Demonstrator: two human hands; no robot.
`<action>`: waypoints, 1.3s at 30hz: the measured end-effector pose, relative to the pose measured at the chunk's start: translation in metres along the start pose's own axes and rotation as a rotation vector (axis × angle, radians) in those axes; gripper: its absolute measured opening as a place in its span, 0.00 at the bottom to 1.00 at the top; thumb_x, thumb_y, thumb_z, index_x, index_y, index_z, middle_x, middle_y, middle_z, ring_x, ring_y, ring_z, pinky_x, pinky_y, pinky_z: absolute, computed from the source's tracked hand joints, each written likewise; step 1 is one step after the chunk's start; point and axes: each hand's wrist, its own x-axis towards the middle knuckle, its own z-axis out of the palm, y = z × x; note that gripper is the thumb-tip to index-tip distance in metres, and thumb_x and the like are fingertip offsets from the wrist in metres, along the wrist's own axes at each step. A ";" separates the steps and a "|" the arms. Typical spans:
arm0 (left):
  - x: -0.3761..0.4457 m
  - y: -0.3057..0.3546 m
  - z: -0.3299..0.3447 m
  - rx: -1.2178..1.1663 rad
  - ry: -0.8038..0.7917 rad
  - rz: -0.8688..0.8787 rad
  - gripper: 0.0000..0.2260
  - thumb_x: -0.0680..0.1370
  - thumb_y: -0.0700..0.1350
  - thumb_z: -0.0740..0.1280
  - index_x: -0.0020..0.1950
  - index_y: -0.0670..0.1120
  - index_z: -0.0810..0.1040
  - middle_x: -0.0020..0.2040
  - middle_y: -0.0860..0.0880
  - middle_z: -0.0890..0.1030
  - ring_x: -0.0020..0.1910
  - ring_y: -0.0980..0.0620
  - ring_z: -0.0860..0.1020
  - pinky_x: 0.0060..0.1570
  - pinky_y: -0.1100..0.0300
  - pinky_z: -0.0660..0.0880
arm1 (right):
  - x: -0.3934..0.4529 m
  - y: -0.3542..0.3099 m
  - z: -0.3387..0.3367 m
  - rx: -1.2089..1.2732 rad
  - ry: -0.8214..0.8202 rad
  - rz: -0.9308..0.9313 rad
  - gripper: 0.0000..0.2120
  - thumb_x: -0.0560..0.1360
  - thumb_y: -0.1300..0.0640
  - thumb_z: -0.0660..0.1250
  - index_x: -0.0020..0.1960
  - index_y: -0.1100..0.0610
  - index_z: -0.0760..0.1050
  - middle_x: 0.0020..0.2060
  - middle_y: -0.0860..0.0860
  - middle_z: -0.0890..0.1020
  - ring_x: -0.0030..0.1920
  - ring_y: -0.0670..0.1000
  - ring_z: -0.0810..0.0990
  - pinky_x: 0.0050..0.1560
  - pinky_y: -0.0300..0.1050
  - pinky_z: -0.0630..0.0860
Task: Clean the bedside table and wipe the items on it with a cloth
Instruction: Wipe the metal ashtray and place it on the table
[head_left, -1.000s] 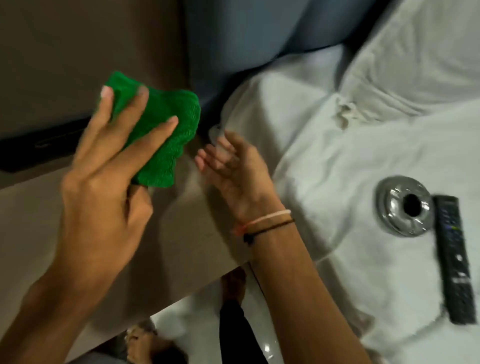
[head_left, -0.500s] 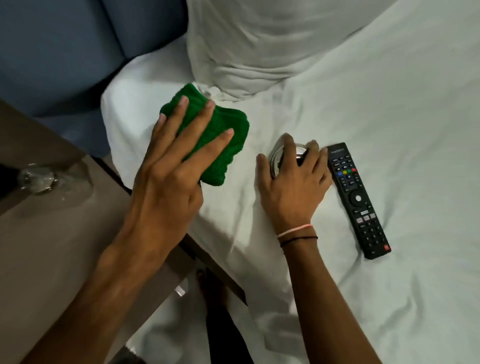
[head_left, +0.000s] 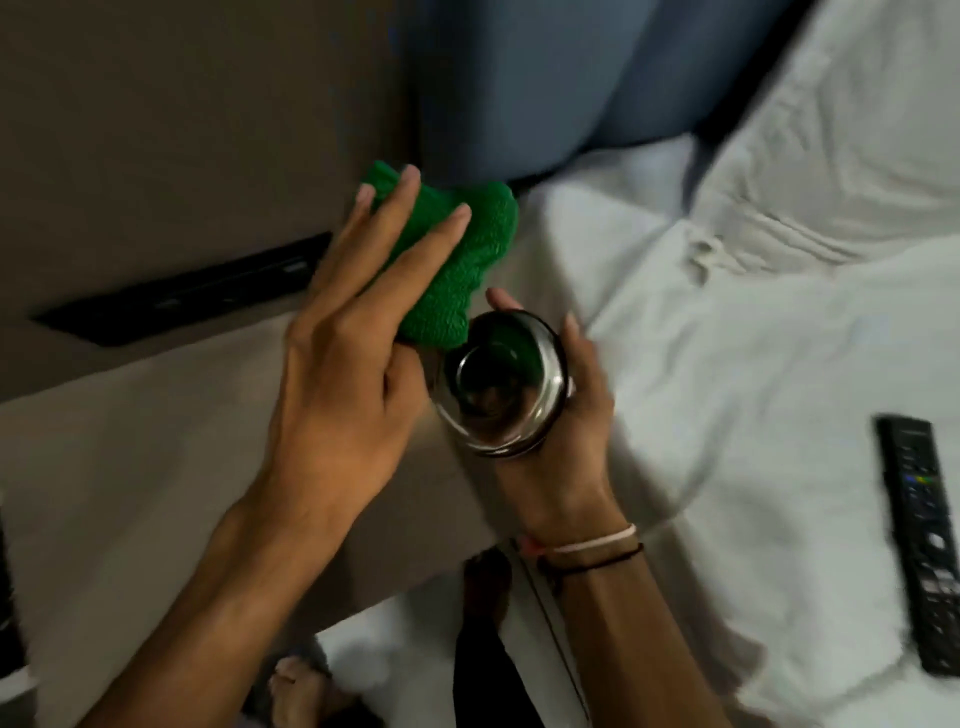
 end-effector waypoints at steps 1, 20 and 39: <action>-0.006 -0.014 -0.017 0.011 -0.015 -0.057 0.38 0.66 0.22 0.58 0.74 0.47 0.71 0.78 0.46 0.64 0.80 0.45 0.58 0.79 0.53 0.56 | 0.003 0.025 0.016 0.007 -0.022 0.065 0.27 0.81 0.45 0.57 0.70 0.62 0.75 0.56 0.60 0.84 0.58 0.57 0.81 0.62 0.52 0.77; -0.175 -0.157 -0.190 -0.033 0.063 -0.455 0.38 0.66 0.20 0.61 0.72 0.47 0.73 0.76 0.49 0.68 0.79 0.48 0.60 0.78 0.61 0.55 | -0.001 0.271 0.118 -0.075 0.029 0.485 0.33 0.76 0.36 0.65 0.70 0.60 0.75 0.63 0.60 0.80 0.72 0.59 0.74 0.73 0.56 0.70; -0.193 -0.187 -0.200 0.072 -0.138 -0.439 0.33 0.73 0.29 0.60 0.75 0.53 0.66 0.79 0.51 0.61 0.81 0.48 0.53 0.77 0.49 0.61 | -0.010 0.317 0.123 -0.210 -0.135 0.522 0.32 0.81 0.33 0.54 0.71 0.56 0.72 0.61 0.55 0.81 0.62 0.54 0.80 0.67 0.47 0.75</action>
